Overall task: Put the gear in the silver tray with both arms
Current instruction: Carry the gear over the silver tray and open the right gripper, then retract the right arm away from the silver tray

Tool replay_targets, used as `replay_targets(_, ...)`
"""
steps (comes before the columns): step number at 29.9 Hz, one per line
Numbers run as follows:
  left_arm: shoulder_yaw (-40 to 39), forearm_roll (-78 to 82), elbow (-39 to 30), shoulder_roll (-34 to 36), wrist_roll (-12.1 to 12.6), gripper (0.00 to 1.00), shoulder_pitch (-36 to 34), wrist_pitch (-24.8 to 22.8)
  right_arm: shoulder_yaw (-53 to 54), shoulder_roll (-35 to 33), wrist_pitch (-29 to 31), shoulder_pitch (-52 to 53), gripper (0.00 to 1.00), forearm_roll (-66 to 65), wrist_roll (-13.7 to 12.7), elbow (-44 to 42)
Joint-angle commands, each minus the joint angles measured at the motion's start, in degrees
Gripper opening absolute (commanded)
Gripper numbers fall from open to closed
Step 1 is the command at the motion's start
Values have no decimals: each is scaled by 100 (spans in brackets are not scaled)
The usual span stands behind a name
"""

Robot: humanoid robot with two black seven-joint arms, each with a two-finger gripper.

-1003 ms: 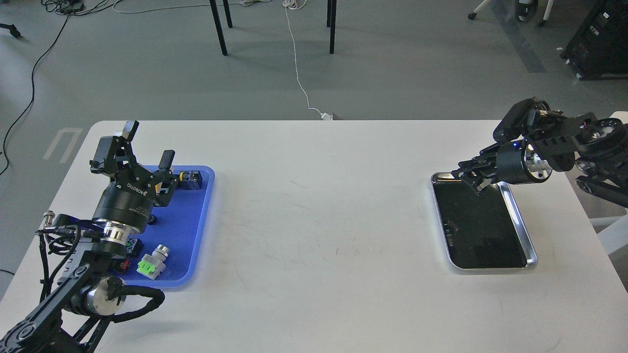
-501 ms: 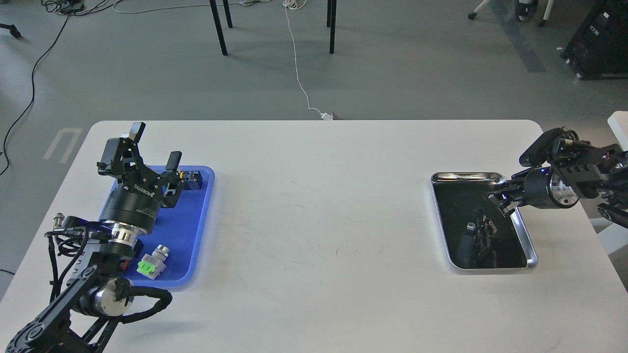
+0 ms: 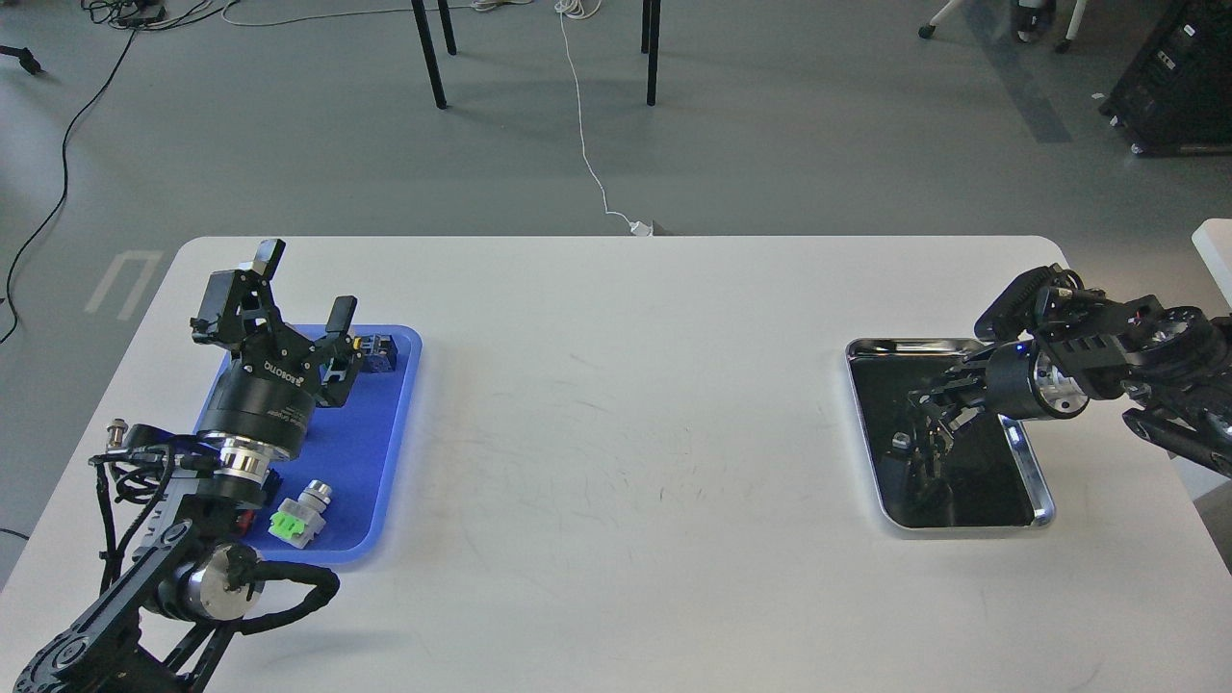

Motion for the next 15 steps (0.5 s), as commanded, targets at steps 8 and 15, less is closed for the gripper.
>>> replay_targets(8,-8,0,0,26,0,99,-9,0,393,-619,17,596,95,26,0,987)
replay_targets(15,-8,0,0,44,0,99,-9,0,1596,-663,-45,194,96,1542,0,1356)
